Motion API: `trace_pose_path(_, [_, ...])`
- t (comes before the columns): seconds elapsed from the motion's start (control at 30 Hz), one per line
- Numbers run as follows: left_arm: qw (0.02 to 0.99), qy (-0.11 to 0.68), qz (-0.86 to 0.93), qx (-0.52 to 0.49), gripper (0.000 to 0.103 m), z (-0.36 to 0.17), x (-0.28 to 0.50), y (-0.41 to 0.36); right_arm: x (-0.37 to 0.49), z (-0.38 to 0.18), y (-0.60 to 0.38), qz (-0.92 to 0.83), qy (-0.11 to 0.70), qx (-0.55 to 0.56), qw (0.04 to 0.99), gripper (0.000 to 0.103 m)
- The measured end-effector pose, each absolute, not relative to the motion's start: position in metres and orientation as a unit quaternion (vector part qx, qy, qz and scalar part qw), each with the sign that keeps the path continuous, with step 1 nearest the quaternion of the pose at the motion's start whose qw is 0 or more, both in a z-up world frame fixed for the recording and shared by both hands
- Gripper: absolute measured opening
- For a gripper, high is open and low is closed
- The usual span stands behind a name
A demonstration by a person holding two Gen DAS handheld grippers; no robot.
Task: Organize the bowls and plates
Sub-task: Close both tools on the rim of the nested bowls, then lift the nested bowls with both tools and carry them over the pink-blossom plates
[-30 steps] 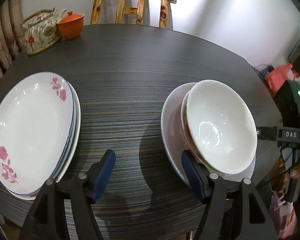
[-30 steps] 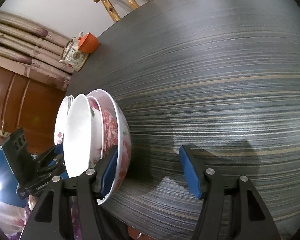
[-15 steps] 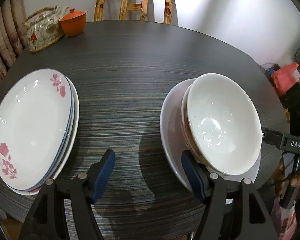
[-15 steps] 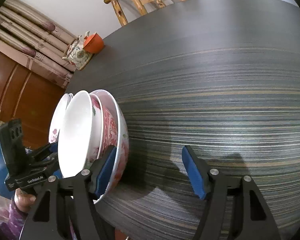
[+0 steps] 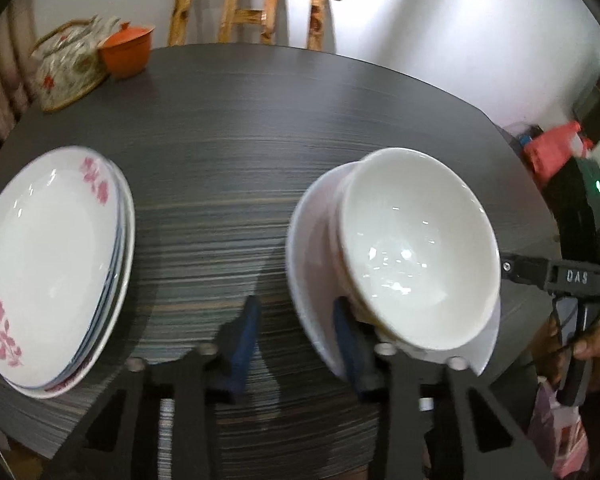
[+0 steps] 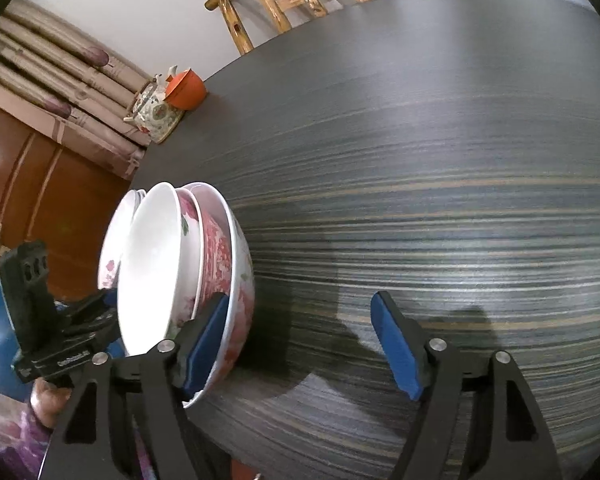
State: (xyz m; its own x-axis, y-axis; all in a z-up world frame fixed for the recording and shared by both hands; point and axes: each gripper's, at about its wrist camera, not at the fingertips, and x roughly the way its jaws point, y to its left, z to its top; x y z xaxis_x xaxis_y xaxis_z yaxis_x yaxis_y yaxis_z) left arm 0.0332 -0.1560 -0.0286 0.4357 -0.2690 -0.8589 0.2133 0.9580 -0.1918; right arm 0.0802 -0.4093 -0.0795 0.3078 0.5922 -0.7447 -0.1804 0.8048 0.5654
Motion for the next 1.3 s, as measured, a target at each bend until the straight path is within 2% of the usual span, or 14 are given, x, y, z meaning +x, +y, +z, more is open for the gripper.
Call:
trace_pose_path(0.03, [0.847, 0.510, -0.149, -0.021, 0.017, -0.027, 0.033, -0.160, 0.080, -0.080, -0.409, 0.250, 0.537, 0.196, 0.782, 0.060])
trace_pose_path(0.1, [0.849, 0.508, -0.144, -0.003, 0.017, -0.025, 0.032, -0.166, 0.079, -0.077, -0.407, 0.261, 0.533, 0.196, 0.780, 0.050])
trace_pose_path(0.17, [0.848, 0.509, -0.149, -0.027, 0.016, -0.025, 0.034, -0.162, 0.078, -0.072, -0.402, 0.277, 0.532, 0.197, 0.775, 0.029])
trace_pose_path(0.23, [0.845, 0.510, -0.154, -0.043, 0.016, -0.026, 0.037, -0.159, 0.077, -0.067, -0.397, 0.288, 0.534, 0.197, 0.770, 0.015])
trace_pose_path(0.27, [0.847, 0.508, -0.154, -0.035, 0.016, -0.025, 0.036, -0.160, 0.076, -0.065, -0.394, 0.289, 0.535, 0.192, 0.770, 0.012])
trace_pose_path(0.47, [0.841, 0.517, -0.159, -0.027, 0.017, -0.024, 0.038, -0.162, 0.080, -0.069, -0.394, 0.292, 0.554, 0.216, 0.749, 0.014])
trace_pose_path(0.57, [0.841, 0.517, -0.157, -0.016, 0.017, -0.024, 0.043, -0.165, 0.079, -0.063, -0.387, 0.284, 0.556, 0.182, 0.760, 0.016])
trace_pose_path(0.7, [0.844, 0.512, -0.156, -0.027, 0.016, -0.024, 0.040, -0.165, 0.082, -0.066, -0.388, 0.280, 0.562, 0.193, 0.754, 0.016])
trace_pose_path(0.73, [0.846, 0.510, -0.155, -0.027, 0.016, -0.024, 0.038, -0.164, 0.082, -0.065, -0.386, 0.281, 0.560, 0.190, 0.756, 0.013])
trace_pose_path(1.3, [0.857, 0.499, -0.125, -0.038, 0.012, -0.019, 0.019, -0.148, 0.070, -0.068, -0.379, 0.291, 0.552, 0.194, 0.757, 0.014])
